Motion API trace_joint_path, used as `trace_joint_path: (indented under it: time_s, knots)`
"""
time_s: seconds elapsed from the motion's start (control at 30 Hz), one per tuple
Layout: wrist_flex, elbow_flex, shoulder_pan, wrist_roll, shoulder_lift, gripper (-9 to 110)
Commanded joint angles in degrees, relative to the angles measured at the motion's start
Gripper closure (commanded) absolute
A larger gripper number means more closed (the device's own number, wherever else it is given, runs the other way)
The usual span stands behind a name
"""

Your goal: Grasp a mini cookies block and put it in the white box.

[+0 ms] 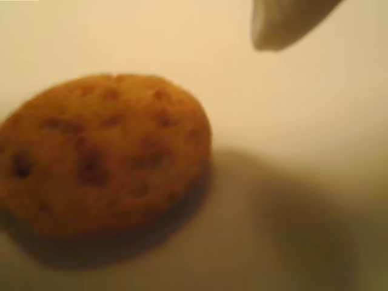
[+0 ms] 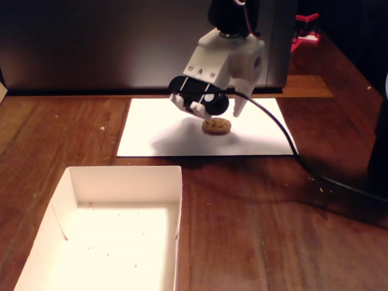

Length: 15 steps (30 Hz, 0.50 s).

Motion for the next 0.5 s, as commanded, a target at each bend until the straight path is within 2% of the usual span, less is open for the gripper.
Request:
trace_joint_path:
  time_s: [0.0,0.47]
  knots:
    - [0.53,-6.59,-0.18,-0.88,0.97,62]
    - [4.04,-12.83,0.62,-0.70,-6.68,62]
